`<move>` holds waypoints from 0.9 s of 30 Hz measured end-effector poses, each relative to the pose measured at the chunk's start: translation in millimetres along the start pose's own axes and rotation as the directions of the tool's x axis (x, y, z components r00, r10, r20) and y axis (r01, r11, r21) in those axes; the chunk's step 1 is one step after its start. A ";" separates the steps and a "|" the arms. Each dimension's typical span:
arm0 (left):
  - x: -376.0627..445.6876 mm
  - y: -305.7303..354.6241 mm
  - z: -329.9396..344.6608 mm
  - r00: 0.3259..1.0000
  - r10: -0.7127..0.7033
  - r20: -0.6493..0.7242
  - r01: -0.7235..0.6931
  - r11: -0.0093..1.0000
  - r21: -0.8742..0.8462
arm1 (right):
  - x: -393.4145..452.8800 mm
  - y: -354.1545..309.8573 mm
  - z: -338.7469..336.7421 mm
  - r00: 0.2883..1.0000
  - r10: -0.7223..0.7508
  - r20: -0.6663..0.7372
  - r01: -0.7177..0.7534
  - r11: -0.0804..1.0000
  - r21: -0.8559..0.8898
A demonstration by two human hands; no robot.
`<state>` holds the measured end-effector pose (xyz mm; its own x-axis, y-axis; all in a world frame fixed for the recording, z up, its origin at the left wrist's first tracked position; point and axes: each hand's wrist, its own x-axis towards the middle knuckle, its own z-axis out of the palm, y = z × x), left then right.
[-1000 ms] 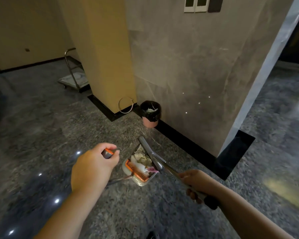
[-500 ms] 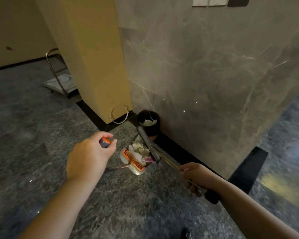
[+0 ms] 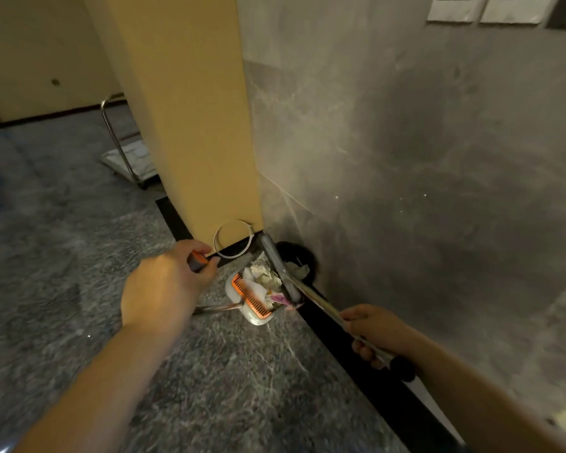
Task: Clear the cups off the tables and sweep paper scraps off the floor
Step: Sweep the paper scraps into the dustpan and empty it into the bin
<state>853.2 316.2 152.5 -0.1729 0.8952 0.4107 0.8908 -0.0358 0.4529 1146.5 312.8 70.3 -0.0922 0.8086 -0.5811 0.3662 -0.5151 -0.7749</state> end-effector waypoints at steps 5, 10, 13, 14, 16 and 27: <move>78.5 -1.2 40.5 0.999 0.040 -0.021 -0.039 0.999 0.035 | 73.1 -33.0 -28.5 1.000 0.007 0.029 -0.009 0.998 0.068; 164.3 -3.5 84.9 0.985 0.171 0.012 -0.172 0.978 0.118 | 139.4 -59.3 -49.5 0.999 0.044 0.017 -0.046 0.990 0.135; 204.8 1.4 107.0 0.973 0.224 0.054 -0.230 0.961 0.153 | 166.8 -68.8 -62.6 0.999 0.041 0.012 -0.042 0.989 0.144; 215.9 4.9 113.3 0.966 0.248 0.068 -0.257 0.951 0.174 | 174.3 -70.1 -67.4 0.999 0.041 0.011 -0.042 0.989 0.144; 233.6 15.9 124.0 0.947 0.303 0.109 -0.320 0.923 0.213 | 185.3 -71.4 -77.3 0.998 0.058 0.005 -0.058 0.985 0.162; 273.4 72.8 171.6 0.881 0.404 0.247 -0.467 0.826 0.315 | 221.0 -66.9 -150.0 0.990 0.125 0.071 -0.136 0.975 0.176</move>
<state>942.9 634.6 162.1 0.3114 0.8837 0.3493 0.9491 -0.3079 -0.0669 1240.5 568.6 30.9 -0.1118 0.7157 -0.6894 0.2062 -0.6619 -0.7206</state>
